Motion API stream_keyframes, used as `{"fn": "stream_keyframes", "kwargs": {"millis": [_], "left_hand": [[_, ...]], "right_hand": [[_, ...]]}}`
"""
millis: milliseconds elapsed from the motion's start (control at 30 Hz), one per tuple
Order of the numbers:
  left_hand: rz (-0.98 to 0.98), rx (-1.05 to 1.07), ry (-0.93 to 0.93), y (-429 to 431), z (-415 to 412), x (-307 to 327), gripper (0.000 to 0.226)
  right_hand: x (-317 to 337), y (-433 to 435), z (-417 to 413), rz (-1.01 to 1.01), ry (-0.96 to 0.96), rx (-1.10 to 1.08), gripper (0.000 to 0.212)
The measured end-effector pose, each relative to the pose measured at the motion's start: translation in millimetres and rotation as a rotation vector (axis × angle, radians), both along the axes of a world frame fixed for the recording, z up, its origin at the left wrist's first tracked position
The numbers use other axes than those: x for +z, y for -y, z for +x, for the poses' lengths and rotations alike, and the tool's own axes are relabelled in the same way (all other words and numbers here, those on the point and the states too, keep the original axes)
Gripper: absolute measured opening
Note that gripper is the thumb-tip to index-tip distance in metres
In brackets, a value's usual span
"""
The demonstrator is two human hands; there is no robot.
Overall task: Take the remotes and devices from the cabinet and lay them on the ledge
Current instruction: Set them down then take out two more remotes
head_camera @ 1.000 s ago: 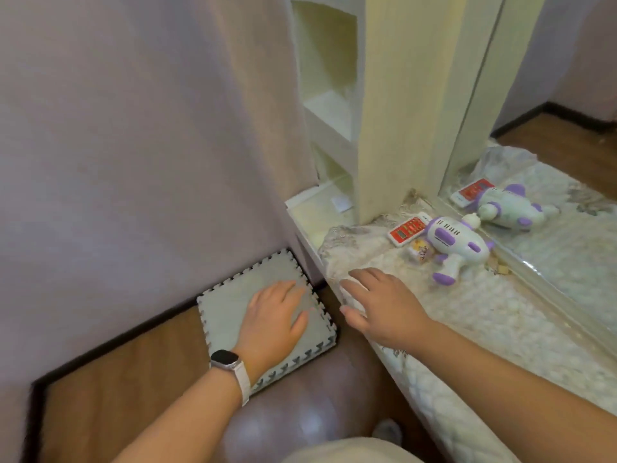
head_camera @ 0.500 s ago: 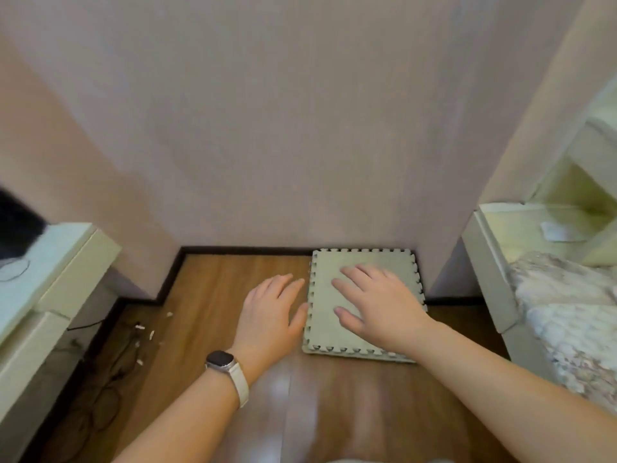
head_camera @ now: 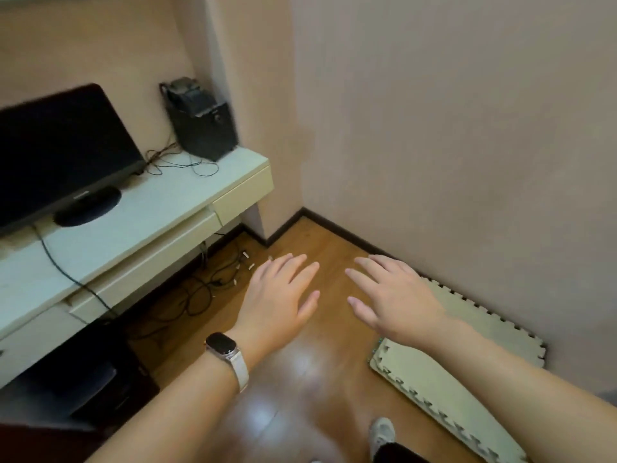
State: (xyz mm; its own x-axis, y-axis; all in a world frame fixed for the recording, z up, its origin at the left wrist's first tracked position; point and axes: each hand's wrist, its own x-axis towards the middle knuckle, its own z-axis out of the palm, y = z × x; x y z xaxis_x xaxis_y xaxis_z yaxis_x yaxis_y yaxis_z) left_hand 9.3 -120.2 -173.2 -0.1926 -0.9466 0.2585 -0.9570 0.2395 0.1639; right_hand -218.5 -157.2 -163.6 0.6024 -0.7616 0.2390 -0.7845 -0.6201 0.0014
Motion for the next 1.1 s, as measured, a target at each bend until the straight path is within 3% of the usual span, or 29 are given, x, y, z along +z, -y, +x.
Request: {"fn": "stream_keyframes", "kwargs": {"millis": [233,600,1100], "left_hand": [[-0.019,0.230,0.076,31.3,43.8,19.7,0.044],[-0.061,0.489,0.157,153.3,50.4,69.5,0.046],[-0.179,0.677,0.184,244.9,101.8,122.4,0.047]], "right_hand": [[12.9,86.8,57.2,-0.015,0.036,0.238,0.052],[54.6,269.6,93.4,-0.082,0.105,0.513,0.048],[108.6,395.2,162.6,-0.199,0.186,0.661,0.047]]}}
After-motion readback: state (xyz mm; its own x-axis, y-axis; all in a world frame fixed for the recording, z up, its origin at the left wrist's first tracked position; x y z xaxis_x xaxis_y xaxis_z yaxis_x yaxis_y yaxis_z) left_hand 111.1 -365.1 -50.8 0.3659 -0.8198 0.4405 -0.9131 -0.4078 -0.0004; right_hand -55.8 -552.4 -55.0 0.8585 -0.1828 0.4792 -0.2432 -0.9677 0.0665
